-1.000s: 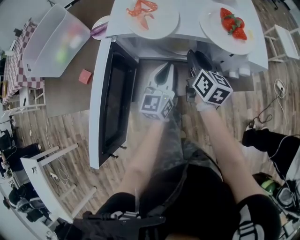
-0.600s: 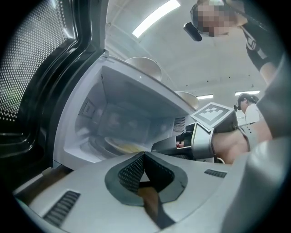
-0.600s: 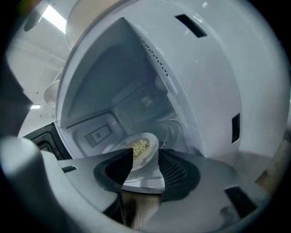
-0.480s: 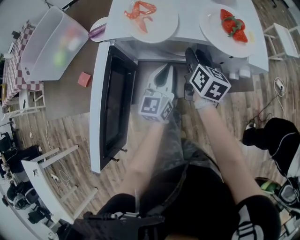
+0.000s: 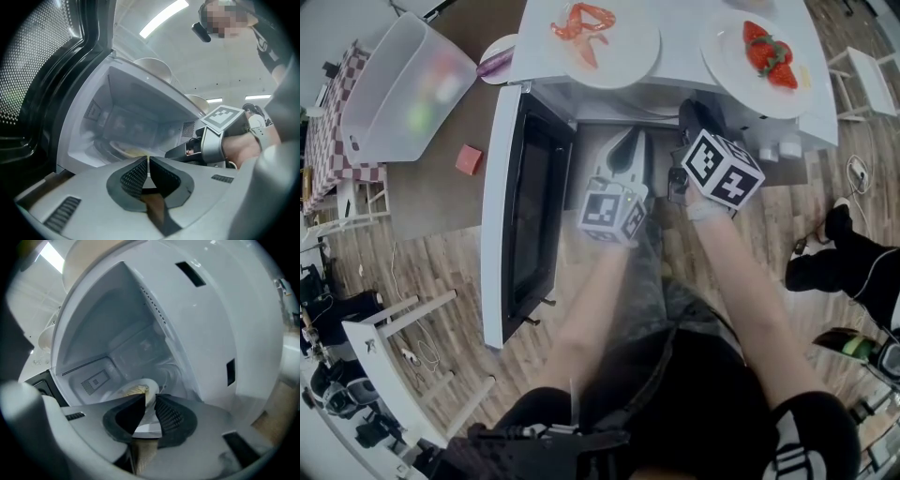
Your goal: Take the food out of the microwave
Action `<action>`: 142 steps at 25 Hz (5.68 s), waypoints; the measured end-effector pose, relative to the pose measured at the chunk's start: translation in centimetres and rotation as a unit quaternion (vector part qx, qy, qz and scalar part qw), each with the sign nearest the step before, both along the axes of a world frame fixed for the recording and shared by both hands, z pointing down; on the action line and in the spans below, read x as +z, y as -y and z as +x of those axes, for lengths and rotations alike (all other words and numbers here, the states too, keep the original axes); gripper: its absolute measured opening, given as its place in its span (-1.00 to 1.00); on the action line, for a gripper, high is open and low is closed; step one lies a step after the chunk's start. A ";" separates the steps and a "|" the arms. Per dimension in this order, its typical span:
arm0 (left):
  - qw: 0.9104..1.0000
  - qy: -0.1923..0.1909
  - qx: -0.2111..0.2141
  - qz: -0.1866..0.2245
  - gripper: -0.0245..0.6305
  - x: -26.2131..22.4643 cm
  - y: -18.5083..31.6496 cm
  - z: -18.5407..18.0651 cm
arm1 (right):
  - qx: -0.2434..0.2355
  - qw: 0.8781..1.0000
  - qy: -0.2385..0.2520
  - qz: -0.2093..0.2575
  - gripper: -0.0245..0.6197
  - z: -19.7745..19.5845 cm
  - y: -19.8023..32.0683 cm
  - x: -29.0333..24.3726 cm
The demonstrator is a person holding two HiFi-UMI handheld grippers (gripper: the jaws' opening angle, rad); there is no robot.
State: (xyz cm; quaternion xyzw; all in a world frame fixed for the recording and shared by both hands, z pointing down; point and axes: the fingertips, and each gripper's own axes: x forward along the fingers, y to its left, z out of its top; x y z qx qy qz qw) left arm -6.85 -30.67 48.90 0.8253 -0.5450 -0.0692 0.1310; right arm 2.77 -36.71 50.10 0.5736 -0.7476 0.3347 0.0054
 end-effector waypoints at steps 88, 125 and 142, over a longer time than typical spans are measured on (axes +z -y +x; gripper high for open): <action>0.978 -0.143 -0.001 -0.154 -0.82 2.6 -2.5 1.3 | -0.050 0.923 0.360 -0.125 -0.83 -3.3 -4.7 1.8; 0.971 -0.175 -0.034 -0.160 -0.59 2.0 -2.4 -2.0 | -0.024 0.913 0.386 -0.131 -0.86 -1.7 -6.4 2.1; 0.979 -0.121 -0.026 -0.160 -0.61 2.7 -5.2 -0.4 | -0.014 0.927 0.355 -0.117 -0.86 -0.1 -9.6 2.2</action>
